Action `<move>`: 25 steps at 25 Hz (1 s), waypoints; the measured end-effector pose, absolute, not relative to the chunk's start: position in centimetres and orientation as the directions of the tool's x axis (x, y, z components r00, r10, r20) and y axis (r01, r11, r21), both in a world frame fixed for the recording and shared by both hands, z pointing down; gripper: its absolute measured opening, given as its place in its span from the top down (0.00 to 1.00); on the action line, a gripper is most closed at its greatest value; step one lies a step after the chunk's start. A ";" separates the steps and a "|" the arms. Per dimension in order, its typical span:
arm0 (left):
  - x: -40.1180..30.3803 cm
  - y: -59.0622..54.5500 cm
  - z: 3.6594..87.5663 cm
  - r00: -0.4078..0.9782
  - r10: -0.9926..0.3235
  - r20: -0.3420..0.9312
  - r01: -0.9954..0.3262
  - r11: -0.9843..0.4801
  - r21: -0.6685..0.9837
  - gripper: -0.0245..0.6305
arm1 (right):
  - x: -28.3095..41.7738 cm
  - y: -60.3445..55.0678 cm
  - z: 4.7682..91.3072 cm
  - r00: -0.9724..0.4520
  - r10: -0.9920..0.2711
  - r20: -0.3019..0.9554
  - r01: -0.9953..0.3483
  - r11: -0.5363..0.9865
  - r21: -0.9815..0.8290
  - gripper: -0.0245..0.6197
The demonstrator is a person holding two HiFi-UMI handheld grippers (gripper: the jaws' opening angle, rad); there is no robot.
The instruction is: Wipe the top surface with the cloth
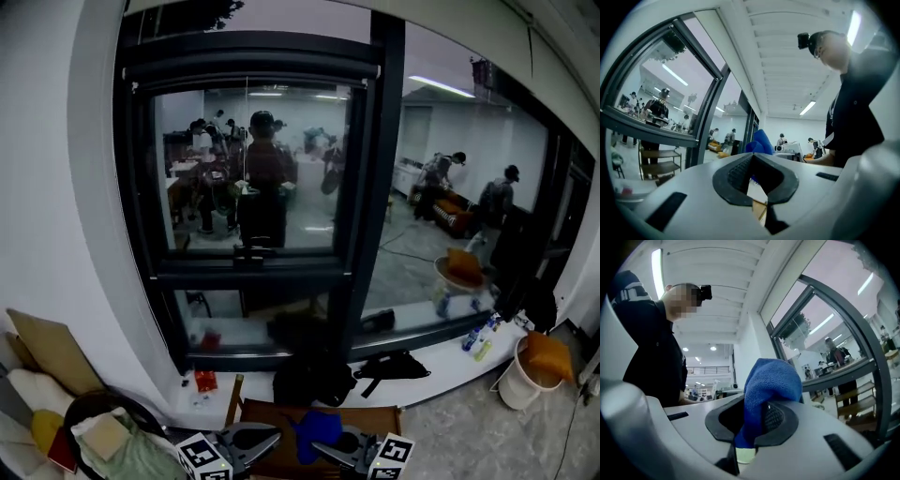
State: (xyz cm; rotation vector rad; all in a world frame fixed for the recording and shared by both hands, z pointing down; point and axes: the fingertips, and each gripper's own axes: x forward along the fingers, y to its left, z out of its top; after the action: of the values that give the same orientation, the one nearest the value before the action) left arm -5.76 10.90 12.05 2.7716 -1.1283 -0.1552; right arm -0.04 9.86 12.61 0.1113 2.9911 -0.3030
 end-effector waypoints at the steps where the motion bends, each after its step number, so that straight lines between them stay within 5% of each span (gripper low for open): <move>1: -5.6 12.0 12.6 0.716 -0.696 -0.040 -0.680 -0.710 0.180 0.95 | 0.0 11.6 13.0 -0.989 0.071 -0.129 0.097 0.972 -0.214 0.87; 8: -4.1 18.6 15.7 0.733 -0.680 -0.028 -0.654 -0.715 0.246 0.95 | 2.2 18.3 12.2 -0.960 0.026 -0.277 0.122 0.935 -0.333 0.87; 25: 10.3 32.0 15.8 0.711 -0.703 0.020 -0.688 -0.689 0.228 0.95 | 17.4 30.1 13.8 -0.939 0.090 -0.333 0.185 0.946 -0.268 0.87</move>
State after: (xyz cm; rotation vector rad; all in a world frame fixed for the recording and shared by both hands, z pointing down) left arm 10.35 31.98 15.84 2.6987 -1.1134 -0.1016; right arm 17.43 30.10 13.79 0.2020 2.7802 -0.4259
